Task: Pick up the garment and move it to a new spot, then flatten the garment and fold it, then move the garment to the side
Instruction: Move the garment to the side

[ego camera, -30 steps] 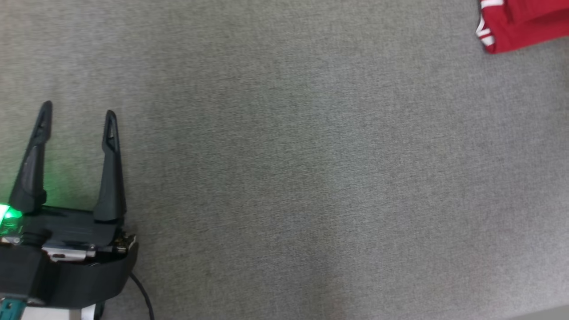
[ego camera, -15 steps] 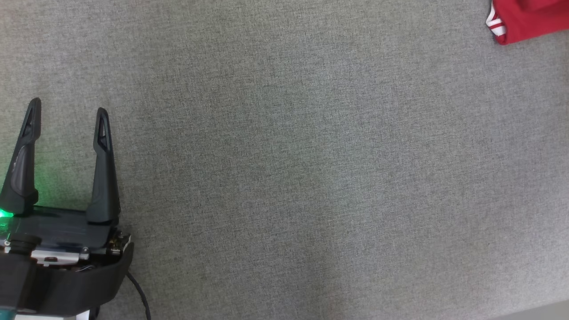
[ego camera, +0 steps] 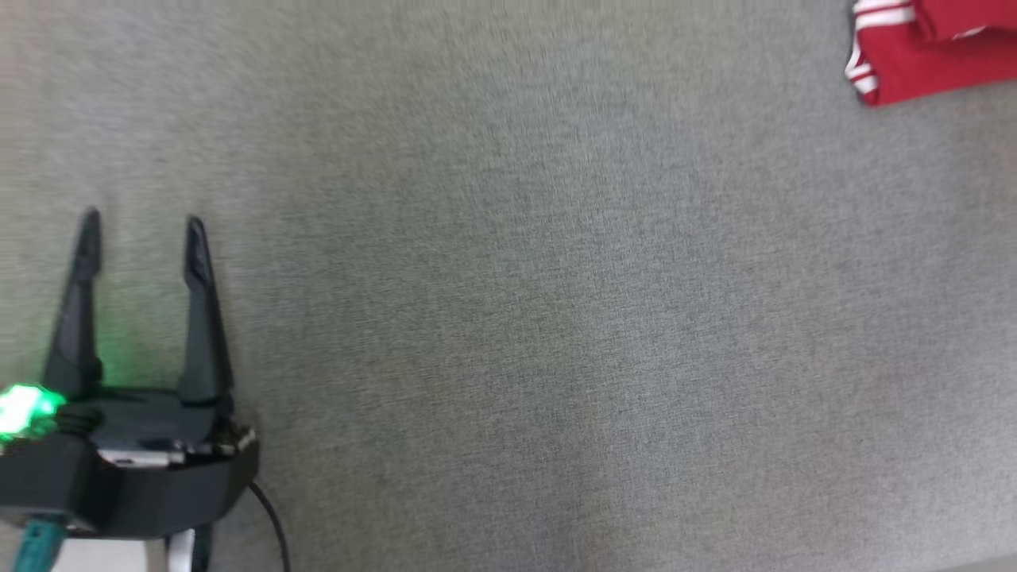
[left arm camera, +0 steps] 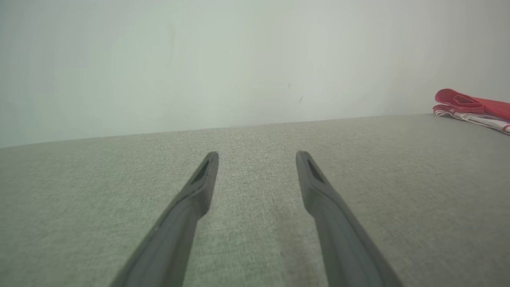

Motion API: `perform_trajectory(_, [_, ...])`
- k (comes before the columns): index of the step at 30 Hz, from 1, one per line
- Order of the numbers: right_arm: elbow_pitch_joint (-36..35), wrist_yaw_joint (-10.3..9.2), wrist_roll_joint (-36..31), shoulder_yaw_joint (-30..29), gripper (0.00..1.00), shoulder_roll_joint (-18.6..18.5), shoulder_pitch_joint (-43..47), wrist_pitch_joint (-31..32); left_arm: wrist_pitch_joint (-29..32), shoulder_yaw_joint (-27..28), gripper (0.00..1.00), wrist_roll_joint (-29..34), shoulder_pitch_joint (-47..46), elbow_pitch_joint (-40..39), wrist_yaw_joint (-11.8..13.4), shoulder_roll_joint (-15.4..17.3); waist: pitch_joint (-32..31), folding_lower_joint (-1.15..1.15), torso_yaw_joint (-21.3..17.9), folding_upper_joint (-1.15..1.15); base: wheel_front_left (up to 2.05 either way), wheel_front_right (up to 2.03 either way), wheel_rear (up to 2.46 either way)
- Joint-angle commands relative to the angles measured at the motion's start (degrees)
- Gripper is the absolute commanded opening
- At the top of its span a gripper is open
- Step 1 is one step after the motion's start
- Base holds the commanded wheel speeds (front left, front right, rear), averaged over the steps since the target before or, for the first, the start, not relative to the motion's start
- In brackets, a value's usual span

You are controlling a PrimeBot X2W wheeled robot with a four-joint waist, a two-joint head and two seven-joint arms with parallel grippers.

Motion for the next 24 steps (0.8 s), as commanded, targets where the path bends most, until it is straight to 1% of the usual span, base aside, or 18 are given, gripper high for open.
perform_trajectory(1, [-1.09,-0.17,1.04,-0.56,1.0,1.25,1.94,-0.5,0.29,0.32,1.0,-0.53,2.22,1.75,0.0,-0.58,-4.89,-0.01,2.28,-0.01,0.0,0.0,0.0])
perform_trajectory(2, [-1.09,-0.17,1.04,-0.56,1.0,1.25,1.94,-0.5,0.29,0.32,1.0,-0.53,2.22,1.75,0.0,-0.58,-4.89,-0.01,2.28,-0.01,0.0,0.0,0.0])
perform_trajectory(5, [-3.37,-0.17,2.19,-0.68,1.0,3.09,5.16,-0.78,0.12,0.75,1.0,-0.86,3.35,2.97,-0.1,-1.45,-8.1,-0.01,3.19,-0.01,0.0,0.0,0.0])
perform_trajectory(10, [-9.65,-0.17,3.68,-2.09,1.0,6.89,11.3,-0.79,0.11,1.55,1.0,-1.2,5.96,5.22,-0.13,-2.86,-13.46,-0.01,5.1,-0.01,0.0,0.0,0.0])
perform_trajectory(15, [-14.95,-0.17,4.62,-5.42,1.0,11.03,18.48,-0.8,0.11,2.31,1.0,-1.19,8.51,7.62,0.36,-3.8,-18.11,-0.01,6.82,-0.01,0.0,0.0,0.0])
perform_trajectory(19, [-17.78,-0.17,4.92,-7.76,1.0,13.53,24.66,-0.81,0.11,1.31,1.0,-0.91,9.63,9.93,0.23,-4.37,-21.26,-0.01,8.58,-0.01,0.0,0.0,0.0])
perform_trajectory(24, [-22.04,-0.17,4.81,-10.96,1.0,17.34,33.52,-0.81,0.11,0.04,1.0,-0.74,10.67,11.16,0.84,-4.75,-24.42,-0.01,9.81,-0.01,0.0,0.0,0.0])
